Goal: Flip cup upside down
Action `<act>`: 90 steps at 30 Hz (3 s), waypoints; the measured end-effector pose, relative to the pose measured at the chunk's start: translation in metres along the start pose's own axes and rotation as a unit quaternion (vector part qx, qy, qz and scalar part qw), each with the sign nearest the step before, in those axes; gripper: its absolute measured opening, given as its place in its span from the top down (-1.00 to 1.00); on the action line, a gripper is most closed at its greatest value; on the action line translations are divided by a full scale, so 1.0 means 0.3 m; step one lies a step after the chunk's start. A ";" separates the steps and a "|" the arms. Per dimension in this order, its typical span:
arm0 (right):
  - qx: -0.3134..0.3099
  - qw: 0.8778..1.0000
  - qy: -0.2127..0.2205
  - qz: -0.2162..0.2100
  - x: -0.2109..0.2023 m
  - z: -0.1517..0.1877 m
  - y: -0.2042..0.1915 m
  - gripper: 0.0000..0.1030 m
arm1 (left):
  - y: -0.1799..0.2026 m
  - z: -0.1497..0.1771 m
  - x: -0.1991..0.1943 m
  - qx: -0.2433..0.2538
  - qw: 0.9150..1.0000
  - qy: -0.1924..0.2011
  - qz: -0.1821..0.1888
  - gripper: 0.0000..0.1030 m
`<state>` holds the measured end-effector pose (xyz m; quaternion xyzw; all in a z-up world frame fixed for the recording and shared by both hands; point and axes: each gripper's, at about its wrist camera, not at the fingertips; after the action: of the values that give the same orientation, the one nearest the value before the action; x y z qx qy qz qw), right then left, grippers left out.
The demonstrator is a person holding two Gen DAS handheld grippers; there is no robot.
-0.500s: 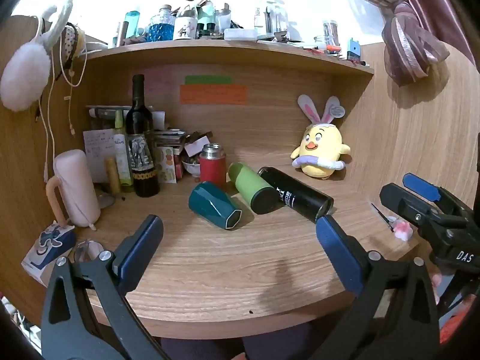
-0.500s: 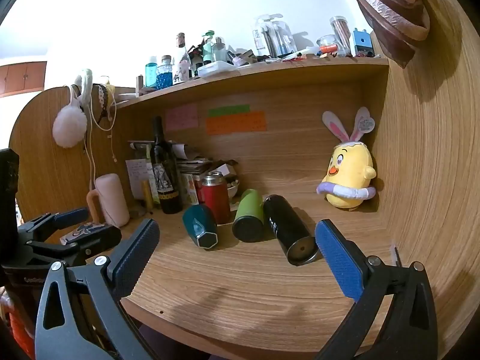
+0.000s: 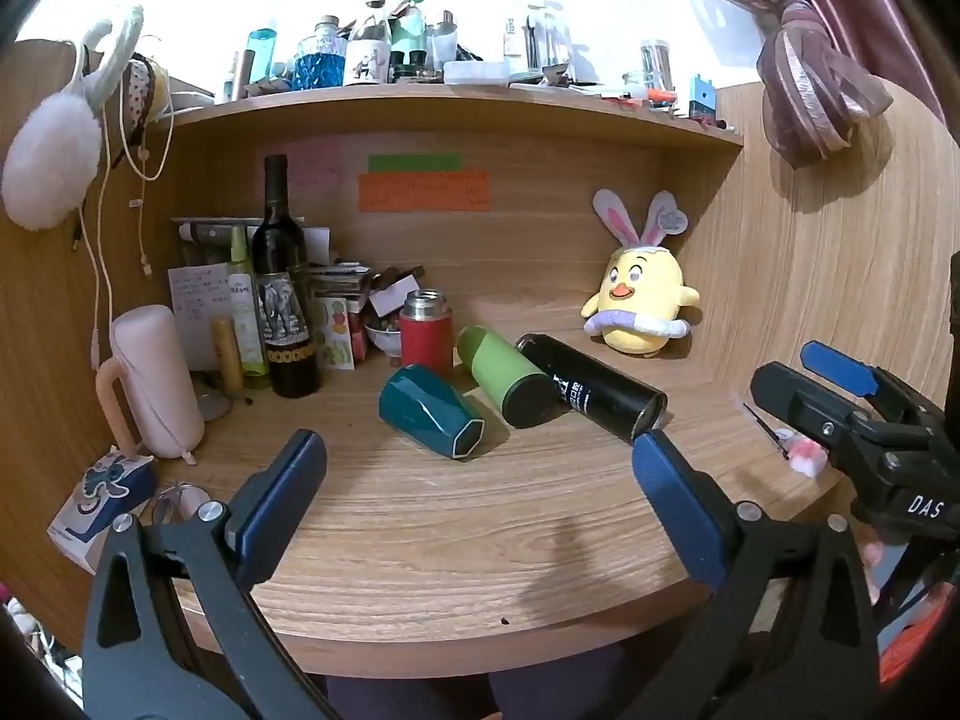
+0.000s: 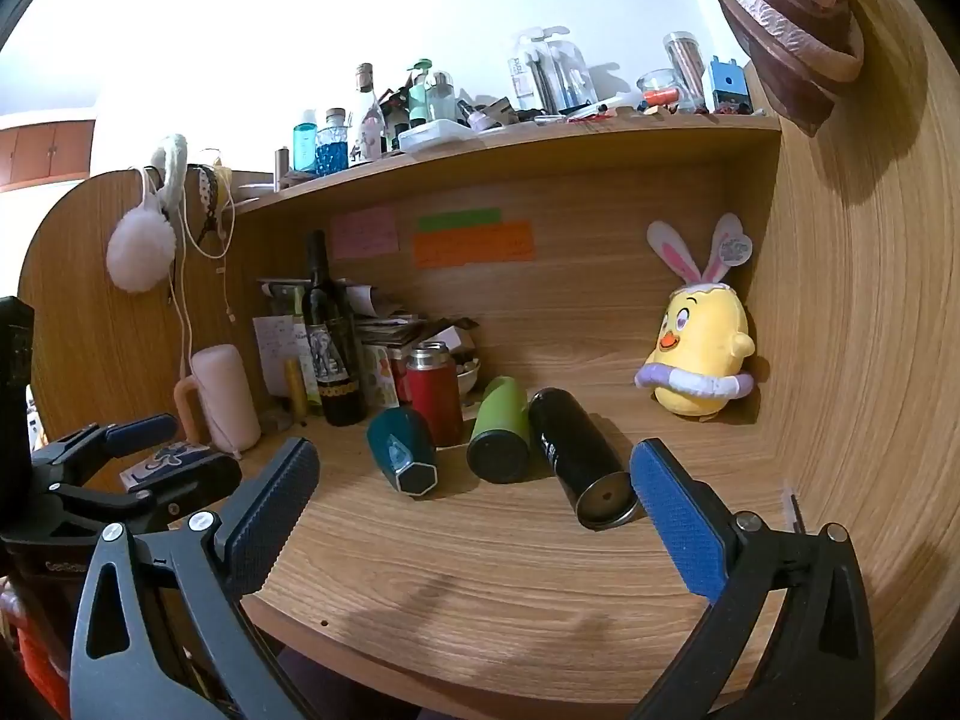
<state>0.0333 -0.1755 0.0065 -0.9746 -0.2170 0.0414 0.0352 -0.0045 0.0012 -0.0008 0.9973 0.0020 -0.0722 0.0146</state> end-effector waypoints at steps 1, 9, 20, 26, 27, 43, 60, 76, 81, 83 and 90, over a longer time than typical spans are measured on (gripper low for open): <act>0.000 1.000 0.000 0.000 0.000 0.000 0.001 -1.00 | 0.003 0.000 -0.001 0.001 1.000 0.001 -0.001 -1.00; 0.001 1.000 0.000 -0.001 -0.007 -0.009 0.003 -1.00 | 0.004 -0.007 -0.003 0.001 1.000 0.001 -0.001 -1.00; -0.001 1.000 0.001 -0.001 -0.004 0.001 -0.001 -1.00 | 0.010 -0.009 -0.005 0.003 1.000 0.001 -0.001 -1.00; -0.001 1.000 0.001 -0.001 -0.004 0.002 -0.002 -1.00 | 0.011 -0.009 -0.005 0.003 1.000 0.002 -0.001 -1.00; -0.001 1.000 0.001 -0.001 -0.003 0.004 -0.002 -1.00 | 0.012 -0.010 -0.006 0.003 1.000 0.002 -0.001 -1.00; -0.002 1.000 0.002 -0.001 -0.005 0.006 -0.001 -1.00 | 0.012 -0.010 -0.007 0.004 1.000 0.003 -0.001 -1.00; -0.003 1.000 0.002 -0.002 -0.004 0.001 -0.004 -1.00 | 0.017 -0.013 -0.010 0.004 1.000 0.003 -0.002 -1.00; 0.001 1.000 -0.006 0.000 0.017 0.015 -0.014 -1.00 | 0.021 -0.006 0.010 0.001 1.000 -0.008 -0.004 -1.00; 0.007 1.000 -0.025 0.007 0.070 0.050 0.017 -1.00 | -0.024 0.014 0.107 -0.010 0.999 -0.034 -0.010 -1.00; 0.013 0.999 -0.035 0.012 0.099 0.066 0.039 -1.00 | -0.051 0.018 0.181 -0.017 0.998 -0.054 -0.015 -1.00; 0.037 0.996 -0.072 0.022 0.212 0.128 0.113 -1.00 | -0.159 0.054 0.516 -0.060 0.986 -0.151 -0.030 -1.00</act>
<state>0.1014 -0.1772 -0.0387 -0.9716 -0.1959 0.1204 0.0550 0.1462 0.0487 -0.0406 0.9717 0.0338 -0.2225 0.0723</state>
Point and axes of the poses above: each gripper's, at about its wrist camera, not at the fingertips, and x roughly the way its jaws point, y to its right, z to its underside, and after that the axes turned 12 degrees about y, right-handed
